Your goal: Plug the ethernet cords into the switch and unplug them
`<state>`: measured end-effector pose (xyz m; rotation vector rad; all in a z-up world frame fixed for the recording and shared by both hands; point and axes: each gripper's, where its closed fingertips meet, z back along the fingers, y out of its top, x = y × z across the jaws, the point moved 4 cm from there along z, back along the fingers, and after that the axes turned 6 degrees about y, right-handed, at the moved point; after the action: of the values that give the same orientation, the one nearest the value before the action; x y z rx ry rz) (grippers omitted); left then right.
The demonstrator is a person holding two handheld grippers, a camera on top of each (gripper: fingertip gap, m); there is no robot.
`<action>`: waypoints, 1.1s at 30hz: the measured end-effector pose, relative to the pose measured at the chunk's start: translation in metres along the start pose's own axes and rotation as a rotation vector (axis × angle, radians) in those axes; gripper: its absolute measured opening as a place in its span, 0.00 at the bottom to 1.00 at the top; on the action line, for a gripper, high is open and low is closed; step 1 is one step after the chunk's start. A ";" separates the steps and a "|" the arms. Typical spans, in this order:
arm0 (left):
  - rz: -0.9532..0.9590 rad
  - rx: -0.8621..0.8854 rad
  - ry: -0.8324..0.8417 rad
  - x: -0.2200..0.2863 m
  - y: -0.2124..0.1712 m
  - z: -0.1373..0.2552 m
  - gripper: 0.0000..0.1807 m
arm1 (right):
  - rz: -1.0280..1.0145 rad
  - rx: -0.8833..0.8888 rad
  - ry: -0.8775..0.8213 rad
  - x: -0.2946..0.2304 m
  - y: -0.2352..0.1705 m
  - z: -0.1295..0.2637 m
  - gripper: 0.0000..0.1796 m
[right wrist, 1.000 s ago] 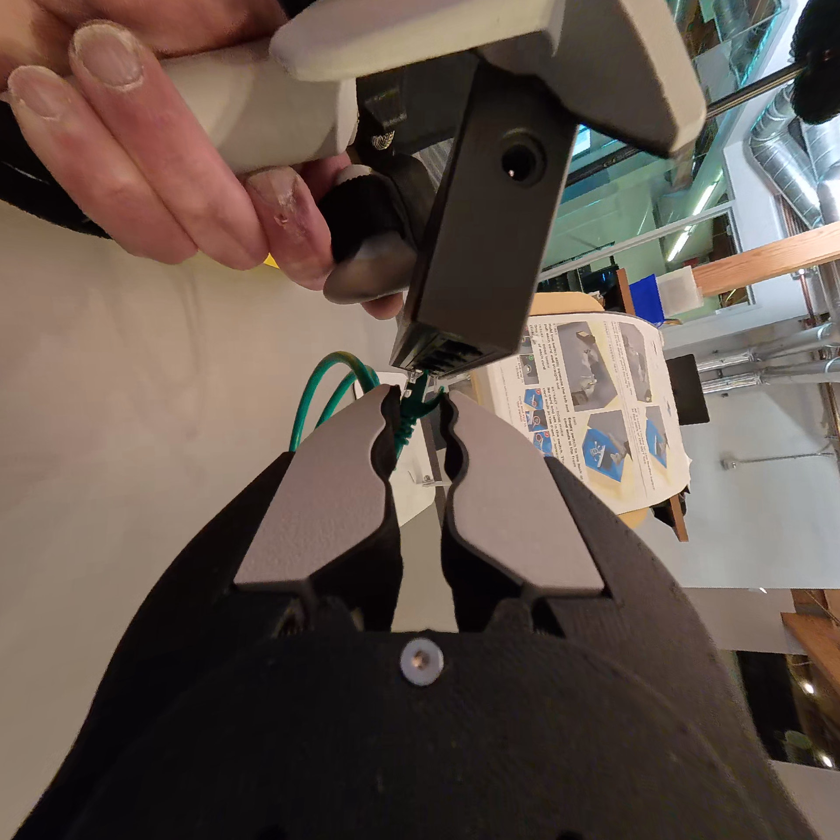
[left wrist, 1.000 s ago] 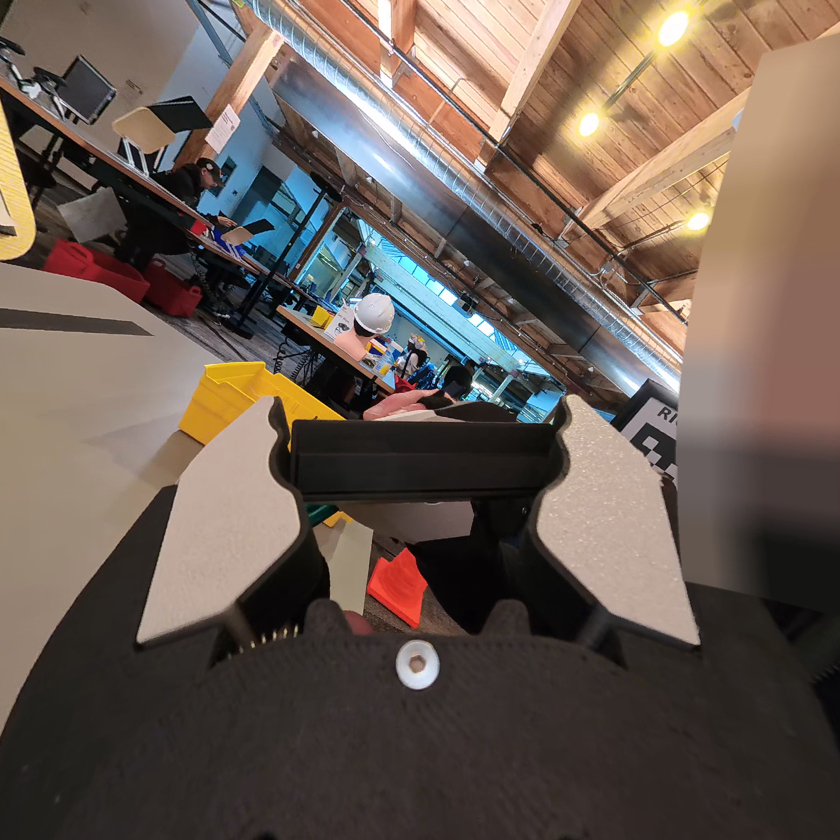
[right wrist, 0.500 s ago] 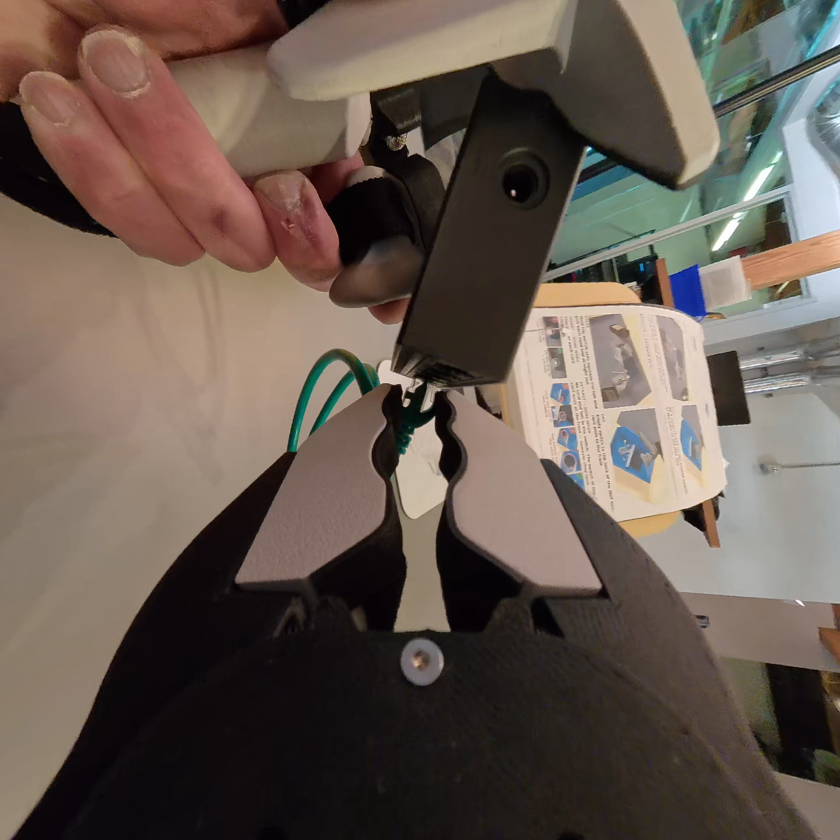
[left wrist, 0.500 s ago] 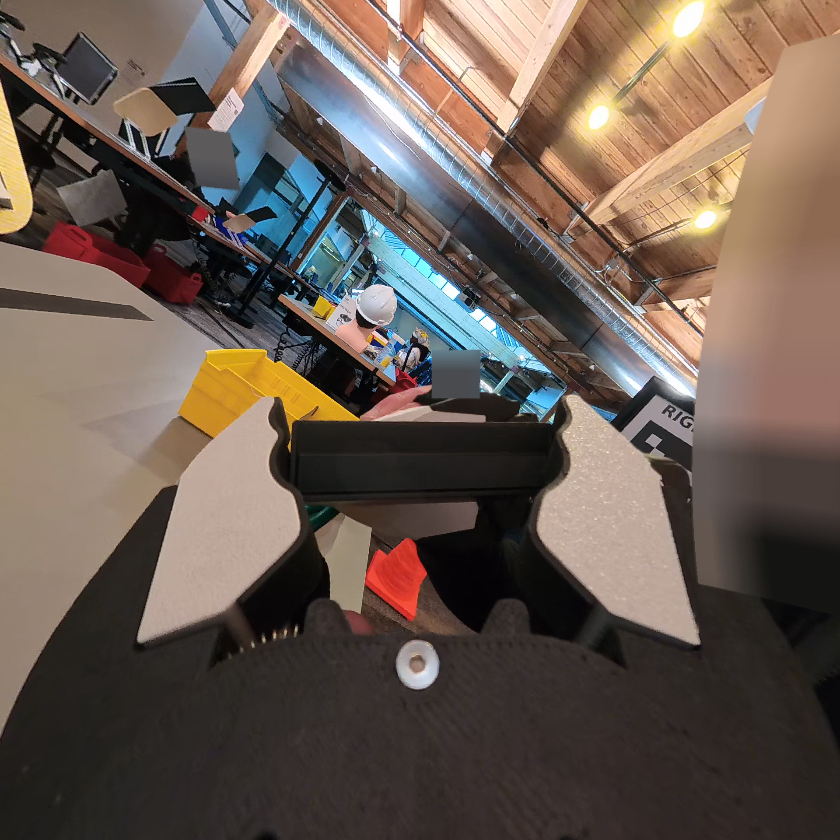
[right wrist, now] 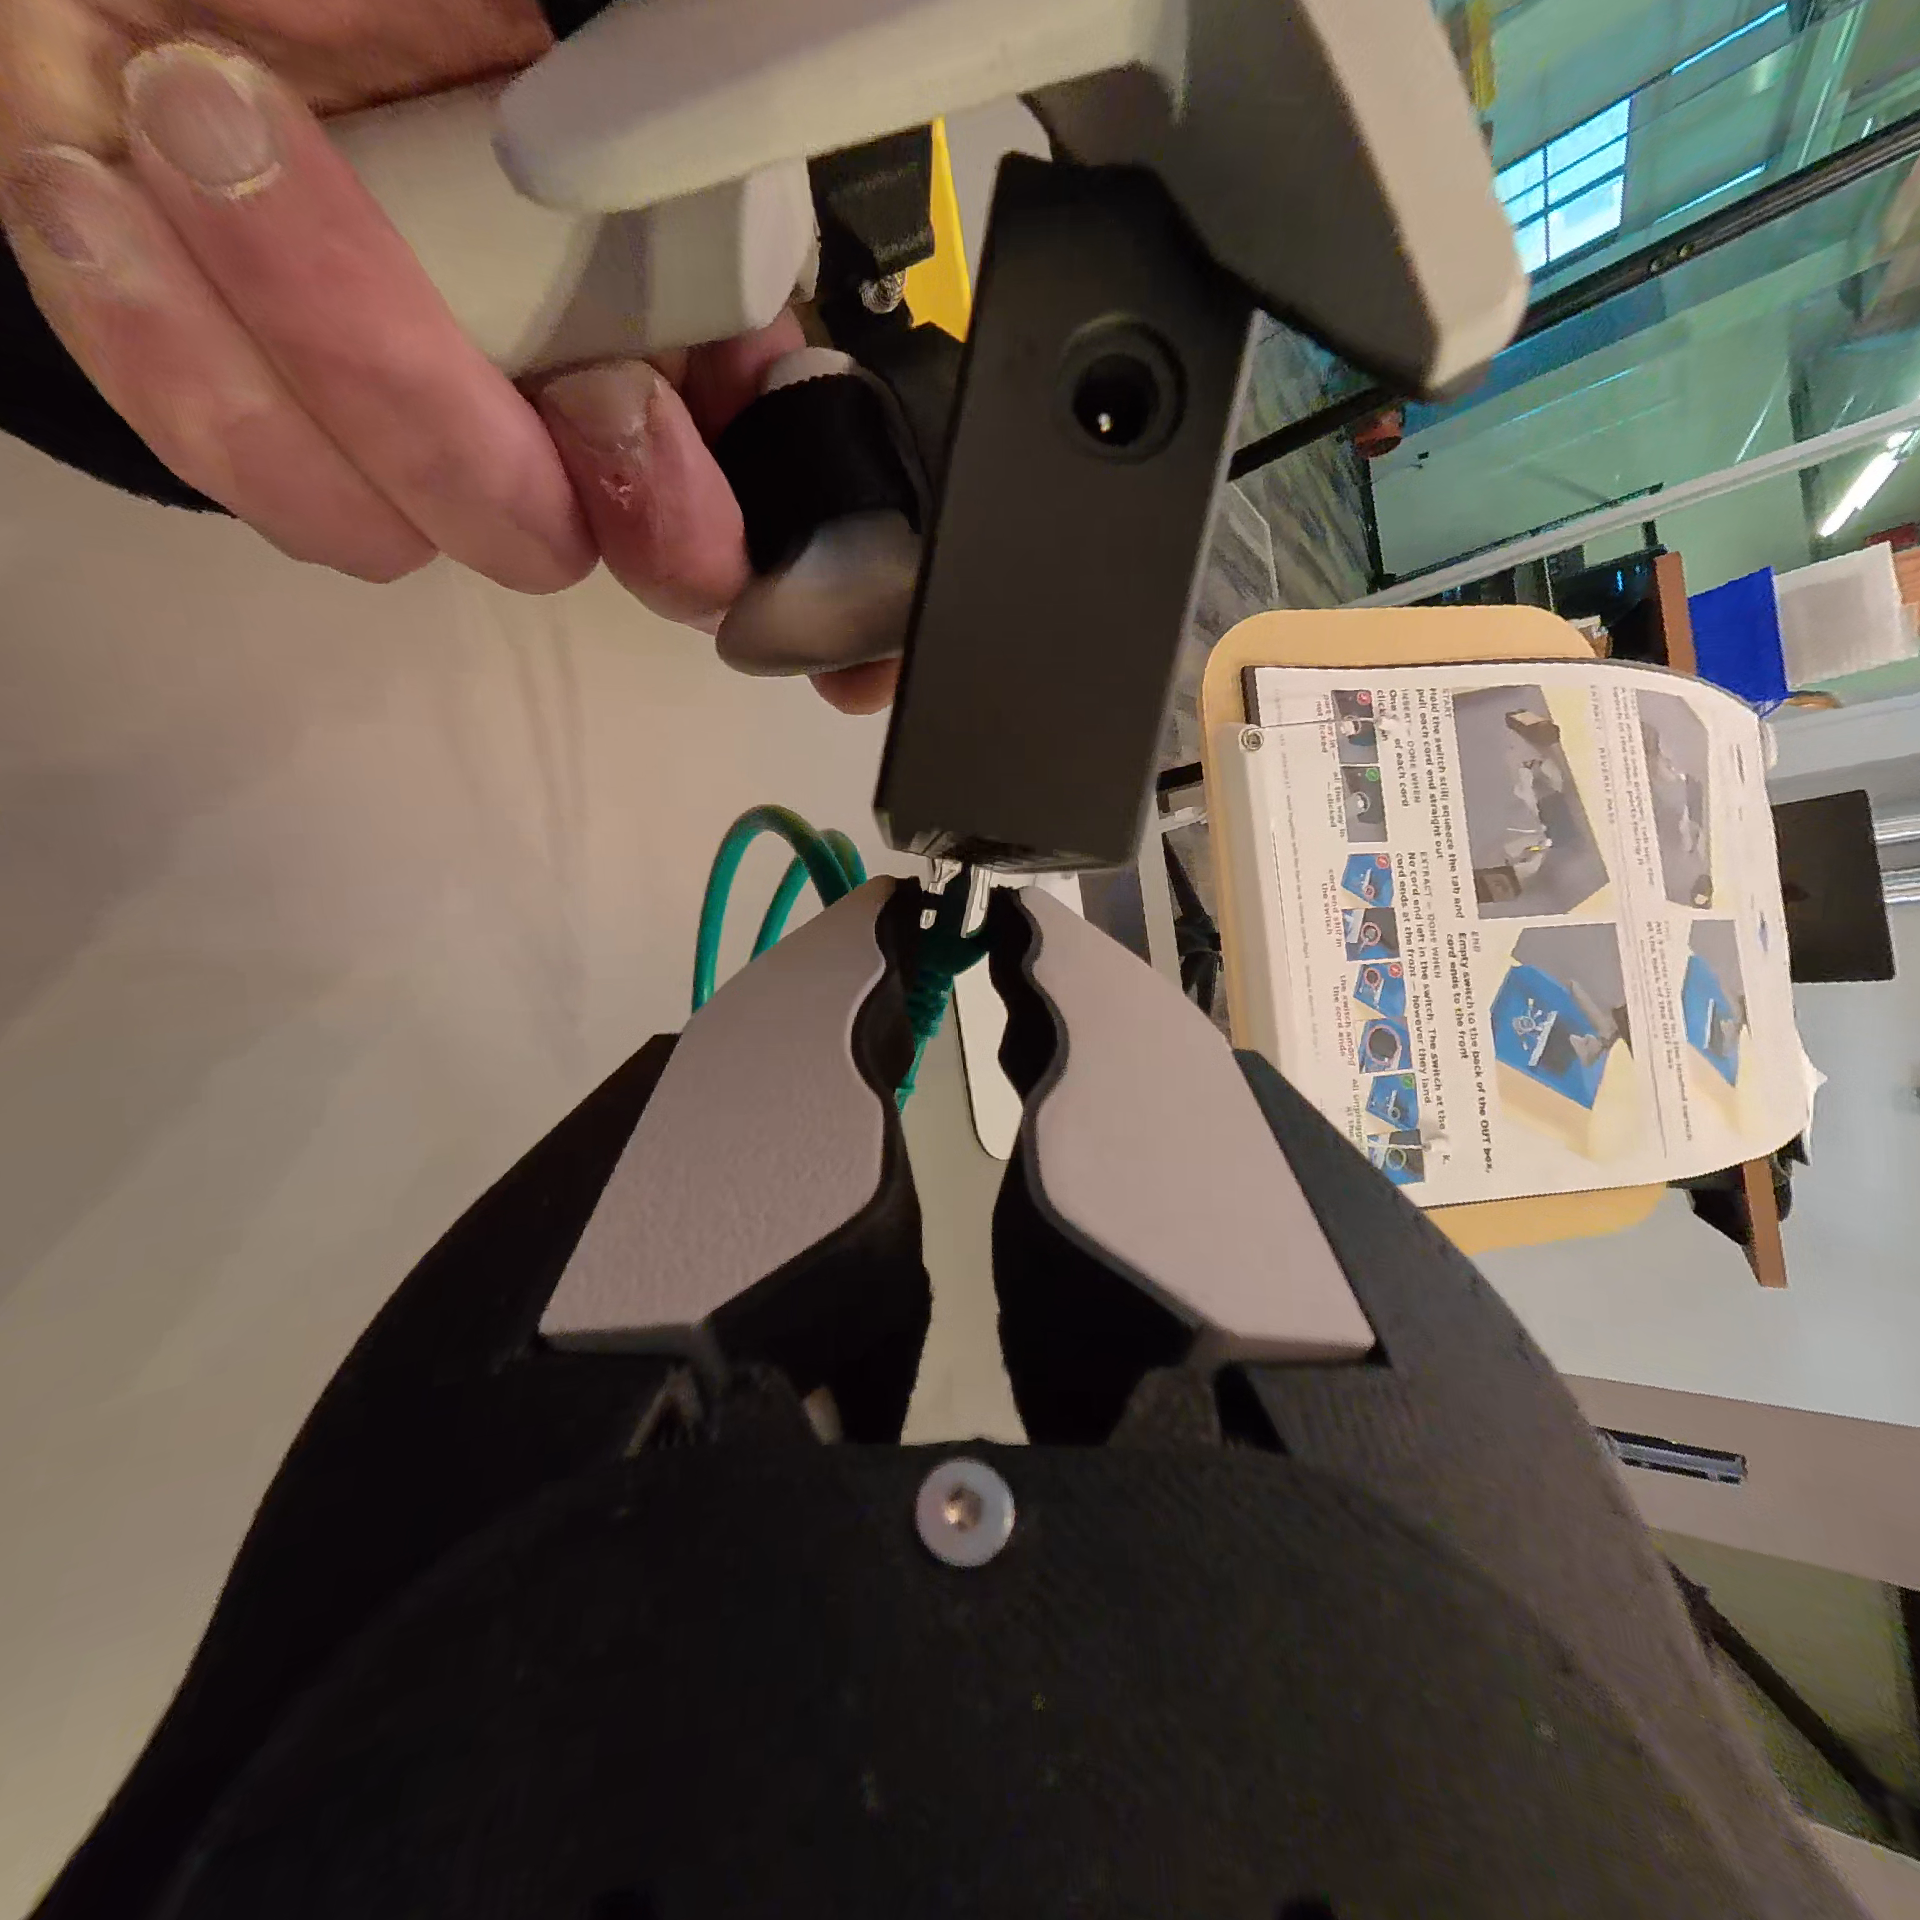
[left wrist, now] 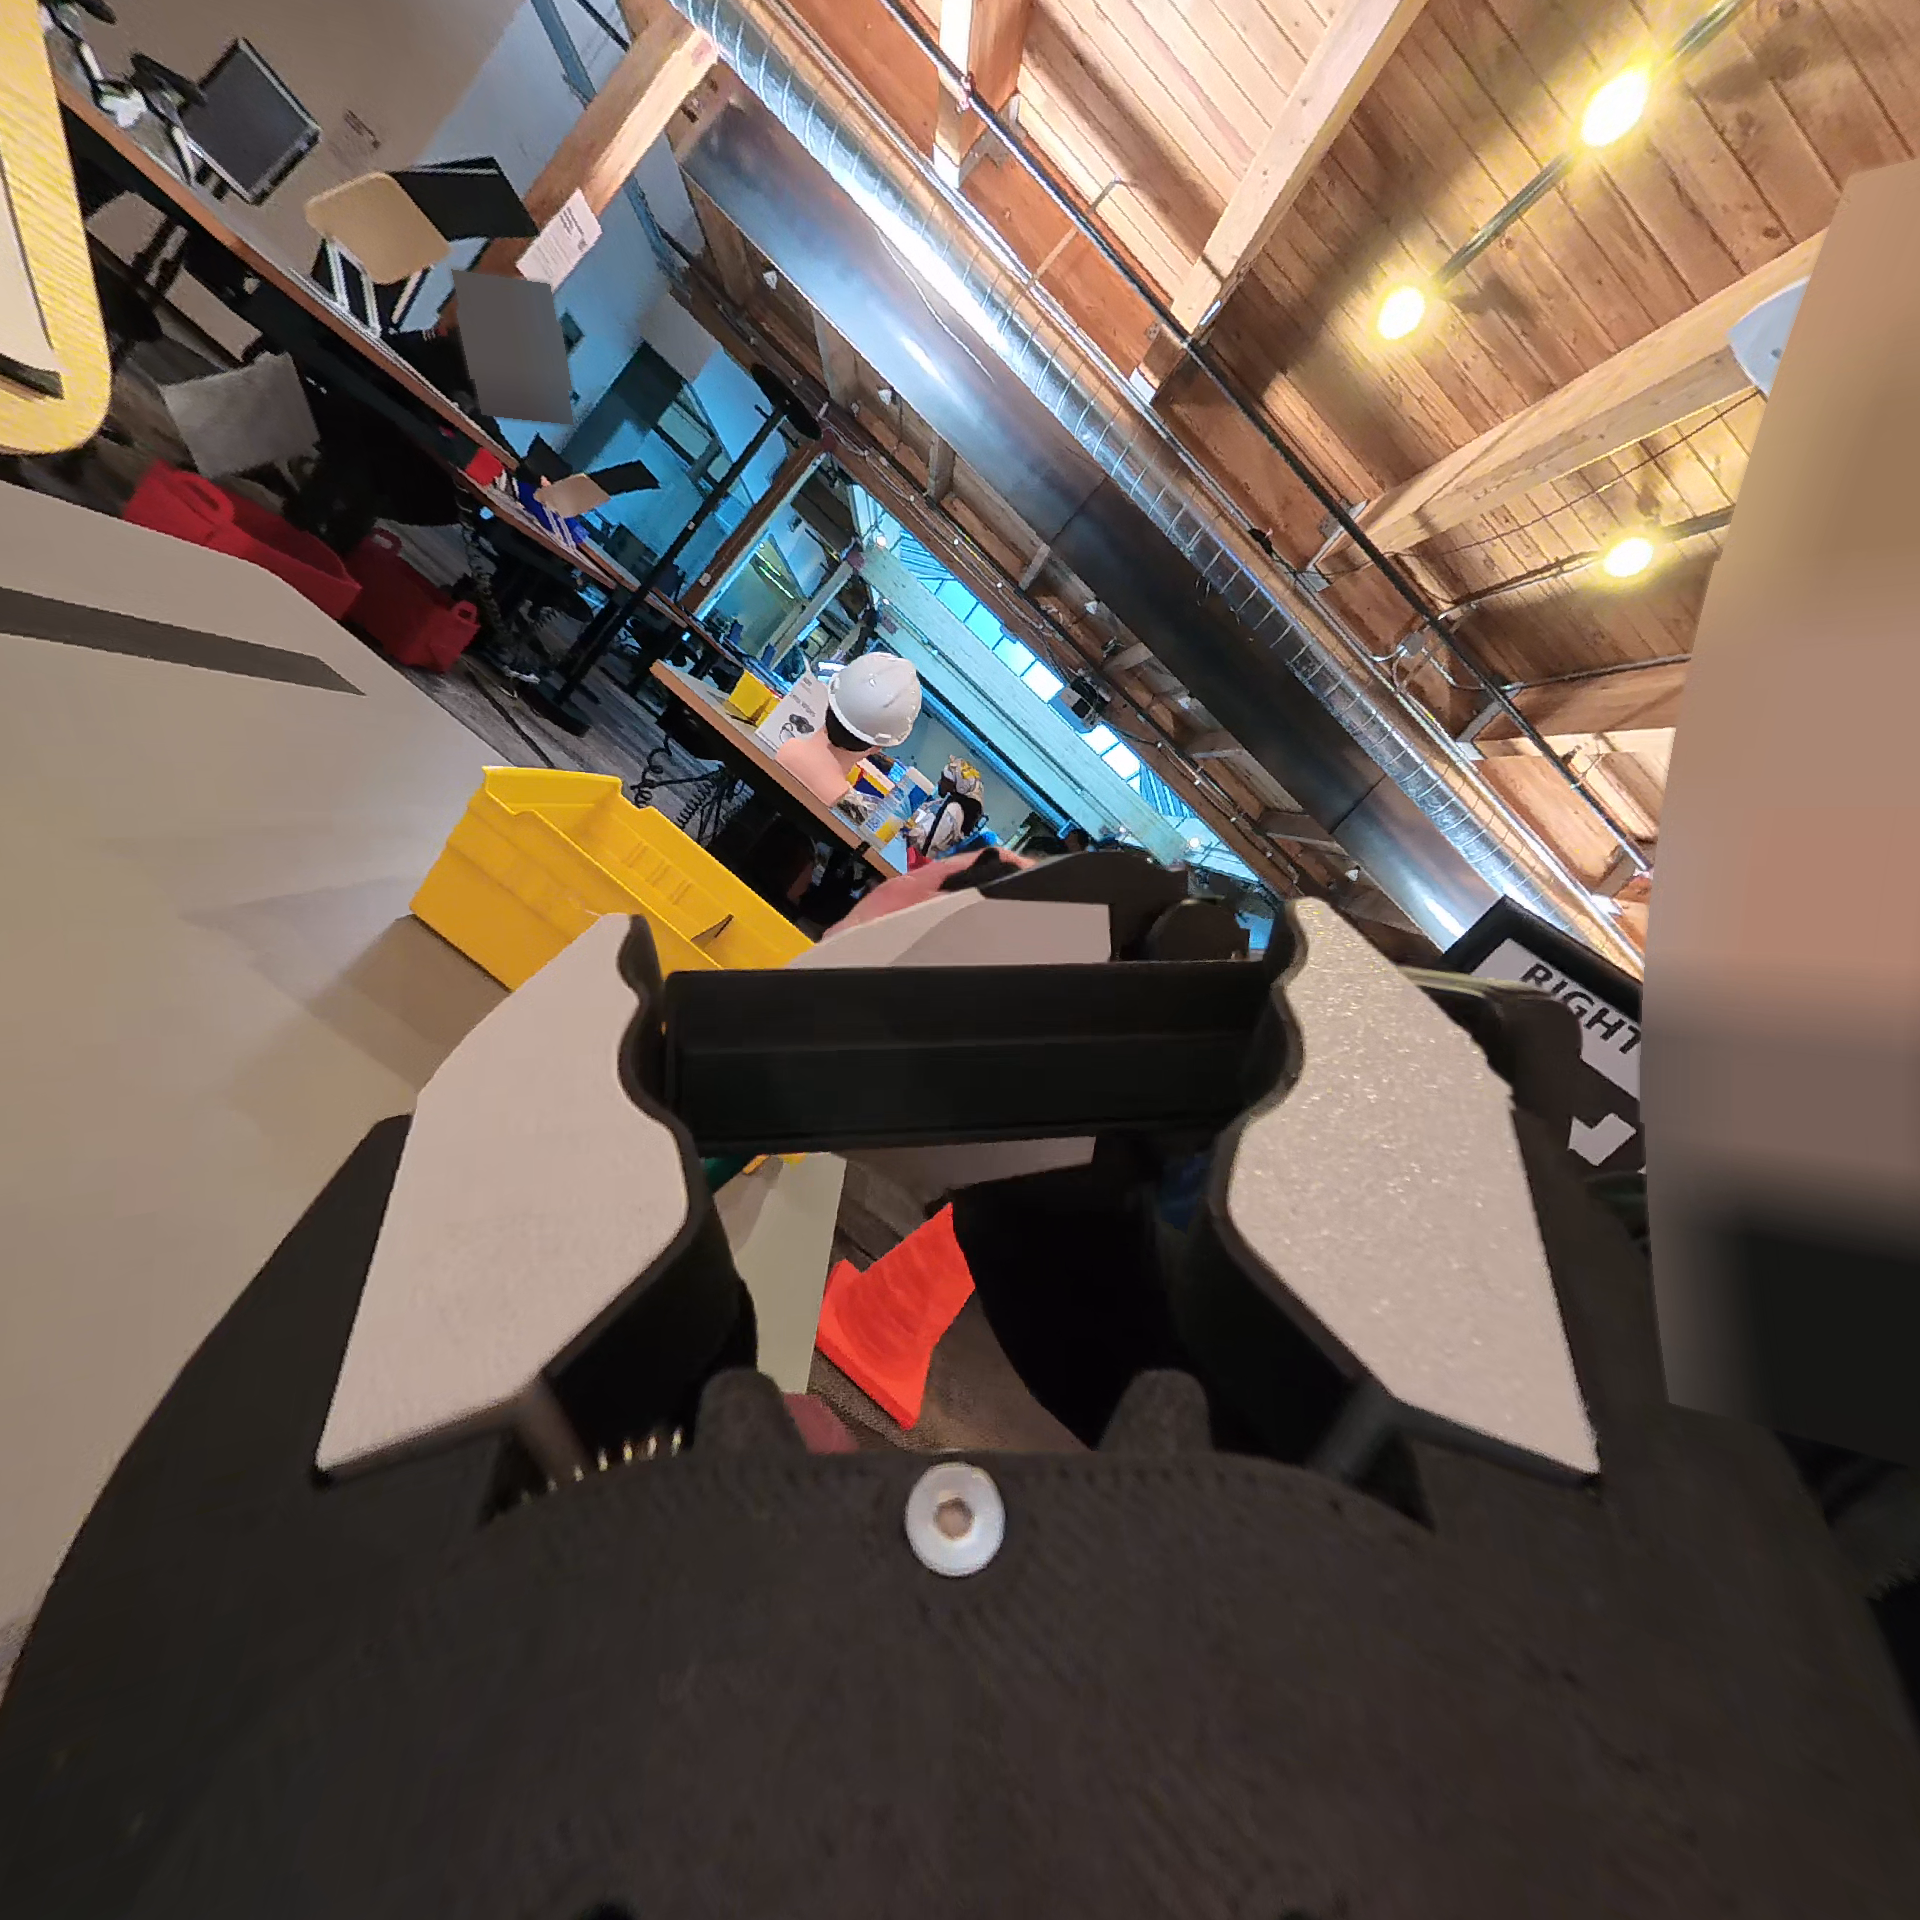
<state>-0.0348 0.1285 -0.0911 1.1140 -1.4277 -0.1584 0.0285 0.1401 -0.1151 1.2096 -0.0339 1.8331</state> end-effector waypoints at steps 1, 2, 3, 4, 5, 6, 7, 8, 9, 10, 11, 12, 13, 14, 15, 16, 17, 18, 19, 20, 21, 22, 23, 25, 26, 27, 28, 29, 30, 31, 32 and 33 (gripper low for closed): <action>-0.003 -0.003 0.003 0.001 0.000 -0.001 0.60 | 0.000 0.001 -0.005 -0.001 0.000 0.001 0.07; -0.002 -0.009 -0.003 0.001 0.000 -0.001 0.60 | 0.006 -0.001 -0.010 -0.001 0.000 0.002 0.07; 0.005 -0.013 -0.009 0.002 -0.001 -0.001 0.60 | -0.002 0.001 -0.009 -0.001 0.000 0.003 0.07; -0.004 -0.018 -0.006 0.002 -0.001 -0.001 0.60 | -0.005 0.001 -0.009 -0.001 0.000 0.003 0.07; -0.009 -0.024 -0.006 0.002 -0.001 -0.001 0.60 | 0.006 -0.009 -0.016 -0.001 -0.001 0.003 0.07; -0.008 -0.028 -0.013 0.002 -0.001 -0.001 0.60 | -0.005 0.003 -0.008 -0.002 0.000 0.004 0.07; -0.013 -0.033 -0.011 0.003 -0.002 -0.001 0.60 | -0.030 0.025 0.001 0.000 -0.001 0.005 0.07; -0.038 -0.035 -0.001 0.005 -0.004 -0.003 0.60 | -0.043 0.026 -0.001 0.001 -0.003 0.006 0.07; -0.058 -0.033 0.003 0.007 -0.003 -0.003 0.60 | -0.042 0.023 -0.015 0.002 -0.002 0.008 0.07; -0.073 -0.040 0.008 0.010 -0.002 -0.004 0.60 | -0.042 0.027 -0.025 0.003 -0.001 0.009 0.07; -0.106 -0.041 0.024 0.013 -0.003 -0.005 0.60 | -0.048 0.024 -0.030 0.004 0.000 0.010 0.07; -0.117 -0.041 0.038 0.015 -0.003 -0.006 0.60 | -0.036 0.009 -0.042 0.005 0.001 0.011 0.07; -0.126 -0.053 0.039 0.016 -0.002 -0.006 0.60 | -0.031 0.006 -0.051 0.005 0.001 0.012 0.07; -0.140 -0.063 0.039 0.018 -0.001 -0.007 0.60 | -0.028 0.012 -0.058 0.005 0.002 0.013 0.07; -0.134 -0.061 0.030 0.019 0.000 -0.006 0.60 | -0.019 0.018 -0.071 0.005 0.003 0.015 0.07; -0.132 -0.066 0.009 0.021 0.000 -0.006 0.60 | -0.007 0.026 -0.087 0.006 0.004 0.018 0.07; -0.124 -0.058 -0.013 0.024 0.001 -0.005 0.60 | -0.016 0.046 -0.091 0.007 0.006 0.020 0.07; -0.114 -0.048 -0.040 0.026 0.003 -0.004 0.60 | -0.028 0.073 -0.092 0.007 0.007 0.023 0.07; -0.119 -0.051 -0.063 0.026 0.004 -0.004 0.60 | -0.054 0.106 -0.082 0.009 0.008 0.025 0.07; -0.115 -0.052 -0.070 0.026 0.004 -0.004 0.60 | -0.075 0.130 -0.073 0.010 0.007 0.027 0.07; -0.112 -0.053 -0.076 0.025 0.003 -0.004 0.60 | -0.073 0.136 -0.060 0.009 0.006 0.028 0.07; -0.098 -0.059 -0.086 0.025 0.001 -0.004 0.60 | -0.055 0.135 -0.052 0.007 0.005 0.028 0.07; -0.100 -0.071 -0.098 0.025 0.000 -0.004 0.60 | -0.030 0.134 -0.046 0.006 0.005 0.030 0.07; -0.075 -0.075 -0.111 0.023 -0.003 -0.005 0.60 | 0.042 0.127 -0.007 0.004 0.003 0.031 0.07; -0.059 -0.078 -0.117 0.023 -0.005 -0.005 0.60 | 0.029 0.144 0.021 0.007 0.001 0.032 0.07; -0.083 -0.090 -0.111 0.023 -0.007 -0.007 0.60 | 0.028 0.150 0.027 0.009 -0.001 0.033 0.07; -0.108 -0.085 -0.097 0.024 -0.006 -0.007 0.59 | 0.044 0.126 0.009 0.009 -0.001 0.033 0.07; -0.139 -0.084 -0.087 0.026 -0.005 -0.007 0.60 | 0.055 0.104 -0.016 0.009 0.000 0.033 0.07; -0.184 -0.082 -0.056 0.028 -0.006 -0.008 0.59 | 0.044 0.083 -0.034 0.011 0.001 0.032 0.07; -0.189 -0.070 -0.019 0.028 -0.007 -0.009 0.60 | 0.034 0.049 -0.051 0.012 0.000 0.030 0.07; -0.201 -0.068 0.007 0.026 -0.008 -0.010 0.59 | 0.037 0.018 -0.070 0.011 -0.001 0.028 0.07; -0.243 -0.082 0.035 0.026 -0.010 -0.011 0.59 | 0.037 0.008 -0.081 0.010 -0.002 0.026 0.07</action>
<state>-0.0153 0.1112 -0.0771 1.2140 -1.2409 -0.3653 0.0475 0.1359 -0.0950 1.2959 -0.0957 1.8170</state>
